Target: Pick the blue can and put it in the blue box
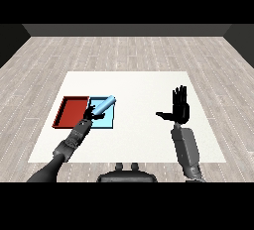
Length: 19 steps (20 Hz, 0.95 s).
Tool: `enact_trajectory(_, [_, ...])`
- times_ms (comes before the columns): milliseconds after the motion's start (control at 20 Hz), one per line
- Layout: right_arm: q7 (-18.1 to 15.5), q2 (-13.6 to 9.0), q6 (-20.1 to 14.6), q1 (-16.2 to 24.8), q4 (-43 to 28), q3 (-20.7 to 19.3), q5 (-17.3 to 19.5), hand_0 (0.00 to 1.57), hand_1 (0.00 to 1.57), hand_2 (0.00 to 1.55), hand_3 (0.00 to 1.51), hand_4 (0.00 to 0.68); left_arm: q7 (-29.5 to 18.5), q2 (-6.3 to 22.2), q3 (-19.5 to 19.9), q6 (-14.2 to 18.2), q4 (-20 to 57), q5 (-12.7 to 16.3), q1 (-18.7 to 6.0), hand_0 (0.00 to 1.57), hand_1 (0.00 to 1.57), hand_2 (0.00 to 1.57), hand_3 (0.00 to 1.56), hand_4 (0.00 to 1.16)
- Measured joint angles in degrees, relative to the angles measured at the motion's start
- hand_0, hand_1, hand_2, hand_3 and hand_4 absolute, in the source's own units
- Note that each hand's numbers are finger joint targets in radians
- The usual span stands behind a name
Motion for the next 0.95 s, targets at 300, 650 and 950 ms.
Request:
enact_trajectory(300, [-0.2,0.3,1.4,0.6,-0.7,-0.2,-0.9,0.00,0.00,0.00,0.00,0.000,-3.9,-1.1,2.7,8.5,-0.9,1.5,0.4,0.00,0.00,0.00,0.00,0.00])
enact_trajectory(650, [-0.3,0.4,3.0,1.7,-2.3,0.1,-1.6,0.00,0.00,0.00,0.00,0.000,-16.8,-1.1,7.8,9.8,-9.8,5.5,1.2,0.00,0.00,0.00,0.00,0.00])
enact_trajectory(950, [-0.4,0.3,3.3,2.7,-2.2,1.6,0.1,0.00,0.00,0.00,0.00,0.000,-29.6,-3.2,9.2,-0.8,-22.7,8.3,3.8,0.00,0.00,0.00,0.00,0.00])
